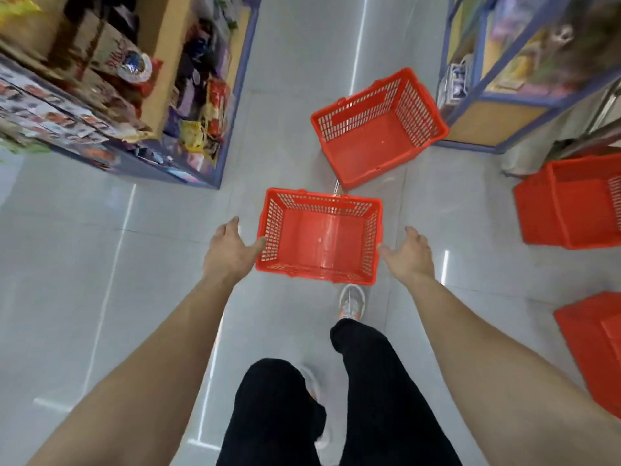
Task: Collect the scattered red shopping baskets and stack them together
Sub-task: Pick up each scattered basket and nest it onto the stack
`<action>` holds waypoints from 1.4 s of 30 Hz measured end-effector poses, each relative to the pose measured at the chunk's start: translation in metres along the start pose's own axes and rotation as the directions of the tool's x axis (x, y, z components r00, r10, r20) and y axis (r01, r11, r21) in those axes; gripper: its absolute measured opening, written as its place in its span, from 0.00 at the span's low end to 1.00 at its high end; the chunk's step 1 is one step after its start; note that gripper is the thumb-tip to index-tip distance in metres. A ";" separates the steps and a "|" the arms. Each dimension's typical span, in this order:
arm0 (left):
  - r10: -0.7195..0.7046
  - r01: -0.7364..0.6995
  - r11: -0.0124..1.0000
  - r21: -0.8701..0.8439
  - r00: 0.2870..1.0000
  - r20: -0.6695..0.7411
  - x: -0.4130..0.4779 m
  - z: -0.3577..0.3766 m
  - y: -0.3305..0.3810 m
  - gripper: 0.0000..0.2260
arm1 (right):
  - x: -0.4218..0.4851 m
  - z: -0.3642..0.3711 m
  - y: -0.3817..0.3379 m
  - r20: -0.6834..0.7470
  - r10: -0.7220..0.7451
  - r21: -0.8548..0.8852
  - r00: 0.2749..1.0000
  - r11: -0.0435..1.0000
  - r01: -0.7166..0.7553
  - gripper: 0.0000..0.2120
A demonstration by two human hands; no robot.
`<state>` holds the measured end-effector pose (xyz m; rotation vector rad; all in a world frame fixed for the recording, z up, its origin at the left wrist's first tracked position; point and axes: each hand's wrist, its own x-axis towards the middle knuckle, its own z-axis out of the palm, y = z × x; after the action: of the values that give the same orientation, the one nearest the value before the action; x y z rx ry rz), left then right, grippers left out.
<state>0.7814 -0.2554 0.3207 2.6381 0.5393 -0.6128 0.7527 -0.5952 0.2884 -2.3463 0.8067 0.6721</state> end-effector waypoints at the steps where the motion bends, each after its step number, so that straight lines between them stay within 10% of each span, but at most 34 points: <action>1: -0.007 0.007 1.000 -0.003 1.000 -0.004 0.030 0.018 -0.001 0.39 | 0.030 0.016 0.000 0.003 0.014 0.016 1.000 1.000 -0.014 0.40; 12: -0.231 0.235 0.965 -0.118 0.972 0.052 0.273 0.255 -0.095 0.43 | 0.255 0.227 0.087 -0.008 0.154 0.175 0.988 0.973 -0.150 0.35; 21: -0.226 0.222 0.934 -0.279 0.974 0.020 0.297 0.318 -0.123 0.21 | 0.276 0.289 0.117 -0.217 0.152 0.276 0.964 0.957 -0.089 0.18; 34: -0.041 0.025 0.980 -0.196 0.996 -0.077 0.167 0.095 0.006 0.16 | 0.105 0.080 0.061 -0.335 0.253 0.376 0.908 0.919 -0.118 0.20; 42: 0.234 -0.245 0.957 -0.155 0.969 -0.086 0.051 -0.050 0.129 0.15 | -0.079 -0.071 0.057 -0.423 0.500 0.521 0.755 0.817 -0.249 0.19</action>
<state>0.8972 -0.3300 0.3729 2.5211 0.2687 -0.3891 0.6792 -0.6481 0.3675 -1.9598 1.5540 -0.0748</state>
